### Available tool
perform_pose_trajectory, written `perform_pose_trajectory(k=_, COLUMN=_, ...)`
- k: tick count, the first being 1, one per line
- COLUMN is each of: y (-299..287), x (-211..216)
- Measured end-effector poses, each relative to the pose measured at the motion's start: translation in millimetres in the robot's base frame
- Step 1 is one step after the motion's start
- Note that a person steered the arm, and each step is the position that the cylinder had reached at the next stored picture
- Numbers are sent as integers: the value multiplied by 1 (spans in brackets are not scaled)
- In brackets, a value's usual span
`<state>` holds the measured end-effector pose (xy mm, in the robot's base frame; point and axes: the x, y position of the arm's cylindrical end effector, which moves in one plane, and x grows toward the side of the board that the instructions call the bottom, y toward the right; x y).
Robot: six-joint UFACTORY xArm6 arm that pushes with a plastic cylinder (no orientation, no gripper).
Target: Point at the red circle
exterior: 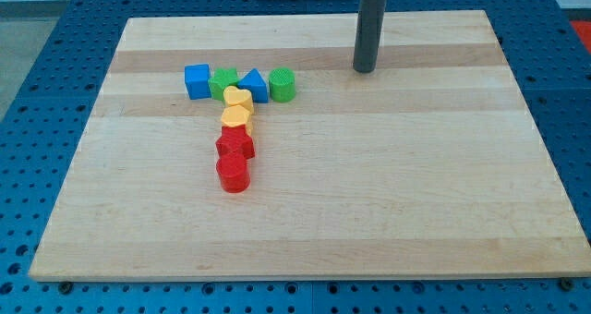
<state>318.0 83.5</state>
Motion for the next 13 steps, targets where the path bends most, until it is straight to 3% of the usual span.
perform_pose_trajectory(k=2, y=6, x=11)
perform_pose_trajectory(k=4, y=10, x=140)
perform_pose_trajectory(k=5, y=-30, x=219)
perform_pose_trajectory(k=6, y=-104, x=254)
perform_pose_trajectory(k=7, y=-184, x=256)
perform_pose_trajectory(k=9, y=-248, x=256)
perform_pose_trajectory(k=13, y=-276, x=256)
